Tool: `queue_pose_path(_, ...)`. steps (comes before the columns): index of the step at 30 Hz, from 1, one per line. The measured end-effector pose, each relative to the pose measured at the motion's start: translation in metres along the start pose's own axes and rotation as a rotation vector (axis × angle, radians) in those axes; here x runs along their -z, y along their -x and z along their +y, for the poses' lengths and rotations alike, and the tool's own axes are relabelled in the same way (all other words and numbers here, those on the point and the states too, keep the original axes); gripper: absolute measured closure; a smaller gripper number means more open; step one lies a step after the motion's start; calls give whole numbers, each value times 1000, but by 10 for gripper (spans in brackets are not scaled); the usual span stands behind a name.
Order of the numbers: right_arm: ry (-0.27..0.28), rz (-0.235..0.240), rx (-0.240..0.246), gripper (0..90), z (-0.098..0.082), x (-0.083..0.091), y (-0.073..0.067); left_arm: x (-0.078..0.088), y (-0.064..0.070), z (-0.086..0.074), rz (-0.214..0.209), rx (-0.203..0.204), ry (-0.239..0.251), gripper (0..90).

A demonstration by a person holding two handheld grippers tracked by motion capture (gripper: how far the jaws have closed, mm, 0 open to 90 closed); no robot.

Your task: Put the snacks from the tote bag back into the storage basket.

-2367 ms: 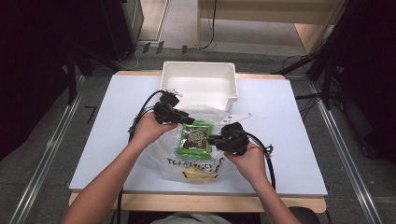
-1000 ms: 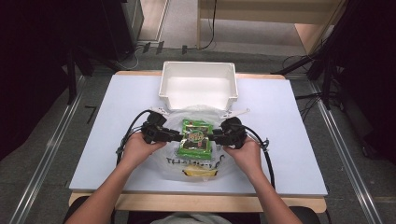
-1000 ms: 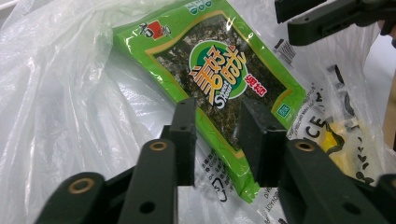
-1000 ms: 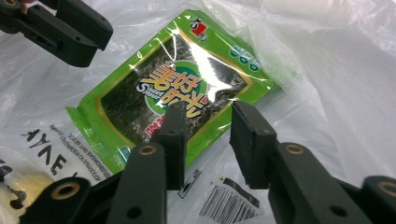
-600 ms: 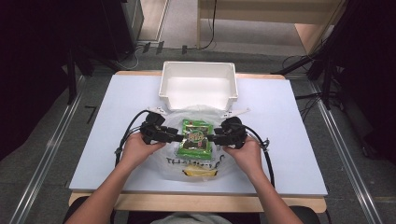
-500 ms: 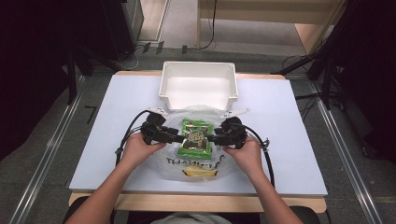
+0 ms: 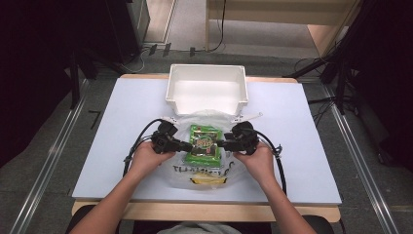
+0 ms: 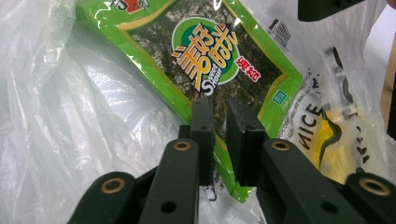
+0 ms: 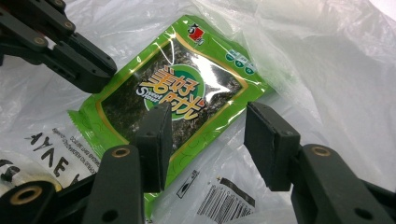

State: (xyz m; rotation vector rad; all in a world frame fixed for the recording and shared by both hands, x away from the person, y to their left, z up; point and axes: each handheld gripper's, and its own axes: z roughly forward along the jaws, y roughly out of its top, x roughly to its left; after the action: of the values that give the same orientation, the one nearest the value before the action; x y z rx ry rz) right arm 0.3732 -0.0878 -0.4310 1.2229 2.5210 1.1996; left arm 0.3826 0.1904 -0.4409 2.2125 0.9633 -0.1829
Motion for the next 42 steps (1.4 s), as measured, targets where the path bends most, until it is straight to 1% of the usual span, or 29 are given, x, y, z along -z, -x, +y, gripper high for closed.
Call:
queue_pose_path(2, 2, -3, 3, 534, 0, 0, 0, -1, -1, 0, -6, 0, -6, 835)
queue_pose_path(5, 1, -8, -8, 534, 0, 0, 2, -1, -2, -1, -12, 1, -1, 835)
queue_pose_path(11, 8, -14, -15, 538, 0, 1, 4, -1, -3, -1, -6, 6, 0, 839)
queue_pose_path(16, 12, -14, -8, 538, 1, 2, 3, 0, -6, -2, -7, 16, -2, 843)
queue_pose_path(22, 25, -7, -16, 537, 4, 5, -1, 1, -11, -3, -14, 43, 0, 844)
queue_pose_path(25, 24, -6, -13, 532, 6, 6, -3, 0, -13, -4, 10, 41, -8, 842)
queue_pose_path(26, 21, -4, -20, 531, 6, 7, -5, 0, -14, -5, 17, 46, -17, 841)
queue_pose_path(27, 25, -1, -14, 528, 7, 7, -6, -1, -15, -5, 21, 50, -20, 839)
queue_pose_path(29, 30, 5, -15, 524, 9, 8, -9, -2, -16, -6, 7, 57, -13, 840)
queue_pose_path(30, 32, 10, -16, 521, 10, 9, -10, -2, -15, -6, 10, 59, -12, 838)
queue_pose_path(31, 39, 11, -12, 519, 11, 10, -12, -3, -14, -5, 14, 53, -13, 838)
queue_pose_path(32, 45, 13, -11, 516, 12, 10, -13, -3, -14, -5, 12, 57, -10, 838)
queue_pose_path(35, 43, 18, -9, 512, 14, 10, -15, -4, -14, -5, 11, 49, -14, 838)
queue_pose_path(38, 40, 20, -24, 503, 14, 9, -16, -5, -13, -5, 10, 48, -15, 838)
queue_pose_path(42, 43, 30, -47, 468, 15, 6, -16, -6, -13, -5, 8, 52, -16, 838)
